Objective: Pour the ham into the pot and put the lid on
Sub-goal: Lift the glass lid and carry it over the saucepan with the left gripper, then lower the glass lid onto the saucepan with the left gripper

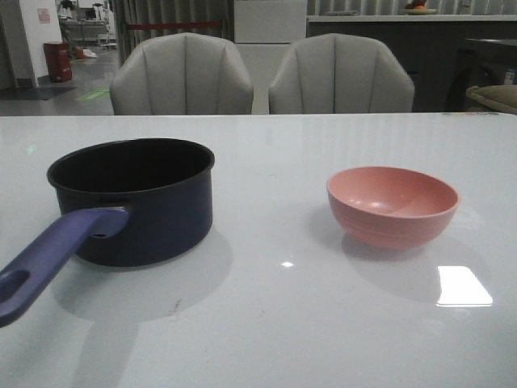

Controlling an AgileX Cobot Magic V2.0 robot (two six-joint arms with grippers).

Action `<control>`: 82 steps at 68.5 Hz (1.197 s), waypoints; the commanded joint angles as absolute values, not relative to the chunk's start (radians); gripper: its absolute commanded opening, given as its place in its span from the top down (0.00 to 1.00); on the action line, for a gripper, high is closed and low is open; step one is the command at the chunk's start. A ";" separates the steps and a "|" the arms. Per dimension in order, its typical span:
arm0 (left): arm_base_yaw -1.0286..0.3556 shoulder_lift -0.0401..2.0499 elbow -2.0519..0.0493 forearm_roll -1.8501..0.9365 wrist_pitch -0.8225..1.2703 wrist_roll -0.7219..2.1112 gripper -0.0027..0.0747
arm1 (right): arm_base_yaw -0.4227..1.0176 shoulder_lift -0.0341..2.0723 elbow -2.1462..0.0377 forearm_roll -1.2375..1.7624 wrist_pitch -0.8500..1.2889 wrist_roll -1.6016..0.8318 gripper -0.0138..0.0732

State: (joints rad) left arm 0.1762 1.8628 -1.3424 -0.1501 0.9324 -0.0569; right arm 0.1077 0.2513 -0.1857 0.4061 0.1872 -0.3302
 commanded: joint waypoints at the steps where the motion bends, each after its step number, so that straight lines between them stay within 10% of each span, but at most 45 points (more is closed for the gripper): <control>1: 0.132 1.758 -1.434 -0.168 0.924 -0.043 0.66 | 0.108 0.256 -0.213 0.420 0.117 -0.341 0.67; 39: -0.334 1.793 -1.756 -0.012 1.101 0.047 0.66 | 0.108 0.256 -0.213 0.420 0.117 -0.341 0.67; 82: -0.372 1.966 -1.907 -0.142 1.269 0.042 0.66 | 0.108 0.256 -0.213 0.420 0.117 -0.341 0.67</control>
State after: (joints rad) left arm -0.3655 2.0285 -1.8685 -0.1146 1.2436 0.0506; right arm 0.1077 0.2513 -0.1857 0.4061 0.1872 -0.3302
